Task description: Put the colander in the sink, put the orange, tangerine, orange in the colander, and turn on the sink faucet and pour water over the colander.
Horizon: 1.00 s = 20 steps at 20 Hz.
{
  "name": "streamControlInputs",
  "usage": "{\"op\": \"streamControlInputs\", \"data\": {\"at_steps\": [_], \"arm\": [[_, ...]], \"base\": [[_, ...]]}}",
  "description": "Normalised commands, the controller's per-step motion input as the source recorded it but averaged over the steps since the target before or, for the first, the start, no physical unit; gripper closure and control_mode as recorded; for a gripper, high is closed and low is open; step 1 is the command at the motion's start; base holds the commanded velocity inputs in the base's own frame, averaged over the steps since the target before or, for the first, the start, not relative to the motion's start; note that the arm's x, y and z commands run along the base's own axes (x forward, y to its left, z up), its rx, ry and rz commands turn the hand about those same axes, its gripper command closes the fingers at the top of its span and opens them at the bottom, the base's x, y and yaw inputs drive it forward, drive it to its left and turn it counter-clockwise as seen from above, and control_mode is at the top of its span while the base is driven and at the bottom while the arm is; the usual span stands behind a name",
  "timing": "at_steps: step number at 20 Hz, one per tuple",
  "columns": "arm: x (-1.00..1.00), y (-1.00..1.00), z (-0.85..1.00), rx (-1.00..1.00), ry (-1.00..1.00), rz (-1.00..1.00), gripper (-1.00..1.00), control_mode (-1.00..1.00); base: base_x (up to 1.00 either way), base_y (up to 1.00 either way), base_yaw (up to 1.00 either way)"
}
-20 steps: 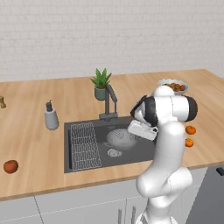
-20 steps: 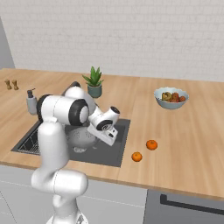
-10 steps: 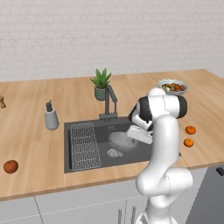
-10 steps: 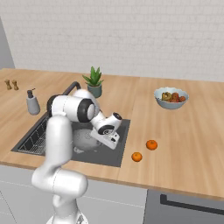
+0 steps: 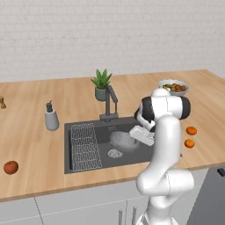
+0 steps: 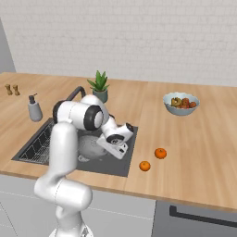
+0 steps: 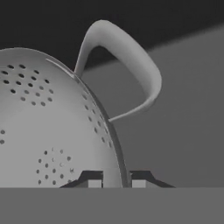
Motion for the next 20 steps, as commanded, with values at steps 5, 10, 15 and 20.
{"op": "streamControlInputs", "data": {"at_steps": [5, 10, 15, 20], "arm": [[-0.54, 0.25, 0.04, 0.08, -0.15, -0.09, 1.00, -1.00], [-0.34, 0.33, 0.16, 0.03, -0.08, -0.08, 1.00, -1.00], [0.00, 0.37, 0.39, 0.00, 0.00, -0.02, -1.00, -1.00], [0.08, -0.14, 0.49, 0.00, 0.11, -0.03, -1.00, -1.00]], "base": [[0.00, 0.00, 0.00], [0.00, 0.00, 0.00], [0.00, 0.00, 0.00], [0.00, 0.00, 0.00]]}}
